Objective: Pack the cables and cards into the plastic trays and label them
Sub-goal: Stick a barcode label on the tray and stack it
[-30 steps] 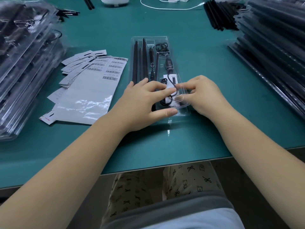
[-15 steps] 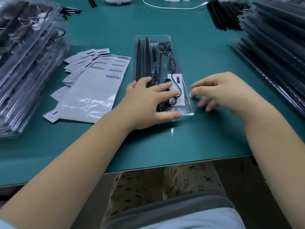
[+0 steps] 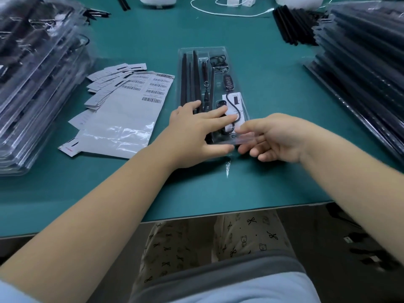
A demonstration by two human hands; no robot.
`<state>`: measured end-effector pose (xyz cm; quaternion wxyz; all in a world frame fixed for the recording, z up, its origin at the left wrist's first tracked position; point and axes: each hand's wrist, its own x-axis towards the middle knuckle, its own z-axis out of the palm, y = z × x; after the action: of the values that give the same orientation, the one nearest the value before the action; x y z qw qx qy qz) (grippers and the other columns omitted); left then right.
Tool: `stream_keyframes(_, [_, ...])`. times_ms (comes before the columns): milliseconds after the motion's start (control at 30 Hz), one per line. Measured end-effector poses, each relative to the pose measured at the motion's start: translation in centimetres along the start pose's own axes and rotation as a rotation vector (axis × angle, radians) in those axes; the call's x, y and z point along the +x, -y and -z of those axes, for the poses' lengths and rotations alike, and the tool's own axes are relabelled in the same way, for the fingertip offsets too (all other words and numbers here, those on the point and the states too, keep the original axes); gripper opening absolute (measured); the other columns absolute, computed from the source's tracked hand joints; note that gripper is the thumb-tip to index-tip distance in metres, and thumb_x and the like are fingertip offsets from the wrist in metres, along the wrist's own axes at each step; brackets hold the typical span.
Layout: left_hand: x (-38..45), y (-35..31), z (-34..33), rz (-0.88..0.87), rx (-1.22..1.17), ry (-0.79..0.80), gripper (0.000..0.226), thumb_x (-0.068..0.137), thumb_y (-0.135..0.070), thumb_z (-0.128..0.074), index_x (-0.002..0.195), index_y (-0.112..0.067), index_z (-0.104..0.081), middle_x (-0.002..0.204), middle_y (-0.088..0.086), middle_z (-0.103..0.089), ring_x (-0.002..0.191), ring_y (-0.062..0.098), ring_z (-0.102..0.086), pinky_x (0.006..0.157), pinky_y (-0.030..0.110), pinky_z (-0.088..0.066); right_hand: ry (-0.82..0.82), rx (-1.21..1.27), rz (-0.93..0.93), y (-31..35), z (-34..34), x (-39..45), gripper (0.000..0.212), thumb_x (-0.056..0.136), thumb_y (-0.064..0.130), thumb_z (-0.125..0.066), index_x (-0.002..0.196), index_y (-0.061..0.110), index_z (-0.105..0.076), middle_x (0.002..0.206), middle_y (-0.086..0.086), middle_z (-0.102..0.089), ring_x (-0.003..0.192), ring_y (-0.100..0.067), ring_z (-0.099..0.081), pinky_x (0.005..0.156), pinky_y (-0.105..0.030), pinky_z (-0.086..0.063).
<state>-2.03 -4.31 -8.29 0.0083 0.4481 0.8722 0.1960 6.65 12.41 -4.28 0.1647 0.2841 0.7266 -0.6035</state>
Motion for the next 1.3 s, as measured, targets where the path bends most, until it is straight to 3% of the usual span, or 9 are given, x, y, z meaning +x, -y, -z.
stream_keyframes(167, [0.2, -0.3, -0.3, -0.001, 0.043, -0.013, 0.072, 0.069, -0.069, -0.042, 0.138, -0.049, -0.039, 0.148, -0.02, -0.035, 0.14, 0.036, -0.022, 0.111, 0.055, -0.019, -0.016, 0.041, -0.143, 0.3, -1.1, 0.0, 0.017, 0.088, 0.024, -0.058, 0.076, 0.012, -0.059, 0.046, 0.002, -0.058, 0.032, -0.007, -0.05, 0.032, -0.013, -0.038])
stream_keyframes(300, [0.3, -0.3, -0.3, -0.006, 0.086, -0.02, 0.075, 0.068, -0.073, -0.036, 0.138, -0.049, -0.037, 0.148, -0.019, -0.035, 0.14, 0.037, -0.021, 0.111, 0.055, -0.019, -0.084, 0.084, -0.141, 0.4, -1.7, 0.0, 0.012, 0.086, 0.022, -0.059, 0.078, 0.015, -0.056, 0.044, 0.003, -0.057, 0.029, -0.005, -0.046, 0.032, -0.011, -0.037])
stream_keyframes(600, [0.8, -0.7, -0.8, -0.016, 0.079, -0.024, 0.068, 0.082, -0.07, -0.046, 0.143, -0.043, -0.034, 0.153, -0.013, -0.031, 0.139, 0.041, -0.022, 0.11, 0.059, -0.019, -0.251, 0.218, -0.038, -0.4, -2.1, 0.5, 0.014, 0.084, 0.019, -0.06, 0.072, 0.013, -0.056, 0.038, 0.005, -0.052, 0.028, -0.002, -0.04, 0.033, -0.011, -0.034])
stream_keyframes(667, [0.8, -1.4, -0.7, -0.085, 0.146, -0.083, 0.068, 0.083, -0.065, -0.039, 0.142, -0.03, -0.042, 0.148, -0.002, -0.042, 0.128, 0.043, -0.039, 0.105, 0.057, -0.029, -0.273, 0.257, -0.003, -0.6, -1.8, 0.4, 0.018, 0.084, 0.018, -0.061, 0.068, 0.014, -0.054, 0.038, 0.005, -0.05, 0.029, -0.002, -0.038, 0.033, -0.011, -0.032])
stream_keyframes(733, [0.7, -2.1, -0.6, -0.265, 0.276, -0.265, 0.057, 0.089, -0.052, -0.044, 0.126, -0.012, -0.061, 0.121, 0.011, -0.064, 0.096, 0.038, -0.06, 0.088, 0.048, -0.046, -0.268, 0.301, 0.023, -0.8, -1.5, 0.3, 0.021, 0.084, 0.016, -0.06, 0.065, 0.014, -0.053, 0.038, 0.005, -0.049, 0.029, -0.002, -0.037, 0.032, -0.011, -0.031])
stream_keyframes(800, [0.4, -2.4, -0.6, -0.373, 0.318, -0.412, 0.041, 0.088, -0.038, -0.055, 0.107, -0.005, -0.07, 0.098, 0.011, -0.071, 0.073, 0.031, -0.064, 0.068, 0.04, -0.053, -0.24, 0.363, 0.039, -0.9, -1.3, 0.1, 0.022, 0.085, 0.013, -0.059, 0.065, 0.014, -0.052, 0.039, 0.005, -0.047, 0.029, -0.002, -0.035, 0.031, -0.011, -0.029])
stream_keyframes(967, [0.3, -2.6, -0.7, -0.464, 0.379, -0.569, 0.015, 0.08, -0.008, -0.061, 0.089, -0.006, -0.073, 0.085, 0.005, -0.072, 0.07, 0.025, -0.067, 0.05, 0.035, -0.052, -0.191, 0.496, 0.037, -1.0, -1.0, 0.1, 0.023, 0.087, 0.012, -0.06, 0.066, 0.016, -0.051, 0.04, 0.005, -0.045, 0.028, -0.002, -0.034, 0.03, -0.012, -0.027])
stream_keyframes(1100, [0.2, -2.5, -0.7, -0.513, 0.439, -0.637, 0.015, 0.085, -0.006, -0.063, 0.071, -0.011, -0.068, 0.077, 0.001, -0.069, 0.066, 0.021, -0.066, 0.047, 0.033, -0.049, -0.095, 0.436, 0.041, -1.0, -0.5, -0.1, 0.024, 0.089, 0.014, -0.058, 0.065, 0.012, -0.055, 0.043, 0.005, -0.047, 0.03, -0.001, -0.035, 0.031, -0.012, -0.029])
stream_keyframes(1300, [-0.1, -3.0, -0.5, -0.491, 0.443, -0.654, 0.015, 0.082, -0.012, -0.066, 0.067, -0.012, -0.068, 0.072, 0.0, -0.068, 0.061, 0.02, -0.064, 0.043, 0.032, -0.045, -0.105, 0.253, 0.107, -1.0, -0.4, -0.4, 0.023, 0.089, 0.021, -0.059, 0.068, 0.013, -0.058, 0.047, 0.004, -0.047, 0.03, -0.004, -0.028, 0.032, -0.014, -0.024])
